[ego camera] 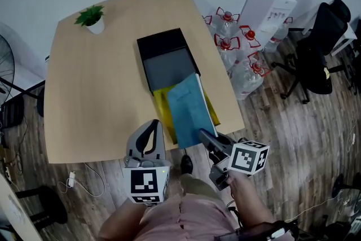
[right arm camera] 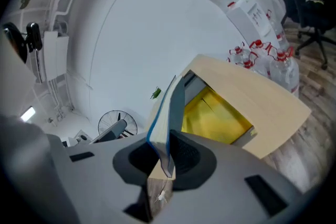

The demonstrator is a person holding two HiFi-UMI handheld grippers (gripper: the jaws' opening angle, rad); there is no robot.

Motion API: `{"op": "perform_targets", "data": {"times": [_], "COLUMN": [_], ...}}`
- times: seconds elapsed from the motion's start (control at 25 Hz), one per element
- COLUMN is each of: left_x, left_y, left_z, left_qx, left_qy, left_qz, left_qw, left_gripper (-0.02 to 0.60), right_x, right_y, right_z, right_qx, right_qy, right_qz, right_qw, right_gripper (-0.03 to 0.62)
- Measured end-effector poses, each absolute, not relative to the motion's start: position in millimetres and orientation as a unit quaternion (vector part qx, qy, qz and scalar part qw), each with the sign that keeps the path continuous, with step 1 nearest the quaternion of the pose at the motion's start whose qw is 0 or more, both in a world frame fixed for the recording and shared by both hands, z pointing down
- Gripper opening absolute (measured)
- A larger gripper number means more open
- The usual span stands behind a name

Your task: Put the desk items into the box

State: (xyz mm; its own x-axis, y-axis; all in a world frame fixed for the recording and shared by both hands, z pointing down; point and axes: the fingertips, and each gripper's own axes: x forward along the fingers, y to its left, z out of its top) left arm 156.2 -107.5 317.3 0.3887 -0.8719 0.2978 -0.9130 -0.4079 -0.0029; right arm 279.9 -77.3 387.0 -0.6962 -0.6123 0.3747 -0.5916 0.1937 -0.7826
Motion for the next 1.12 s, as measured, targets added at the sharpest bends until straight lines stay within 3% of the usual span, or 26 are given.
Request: {"op": "perform_targets", "data": {"times": [0.44,0.56,0.68,0.96,1.12], "left_x": [160,162,168,182,192], "left_y": [-107,-110,-114,-112,-109], "left_z": [354,356,353,362,362], "left_qx": [0.814,0.815,0.813,0.822,0.828], "left_qy": [-0.553,-0.551,-0.554,-0.538,-0.528], "left_qz": [0.132,0.14,0.133,0.147,0.151], "left_qw": [0.122,0.114,0.122,0.118,0.114], "left_gripper": [0.011,0.011,0.011,0.011,0.011], "right_x": [289,292,295,292,291], "right_y": [-81,-81,-78,-74,-70], "right_z": [445,461,474,478,477], "right_qx": [-0.353,-0.363,-0.375,-0.361,-0.361], "right_qy": [0.723,0.72,0.725,0.742,0.754], "right_qz": [-0.593,-0.588,-0.568,-0.552,-0.53], "right_qw": [-0.017,-0.063,-0.108,-0.119,-0.14], "right_gripper": [0.054,0.077,0.14,0.157,0.197]}}
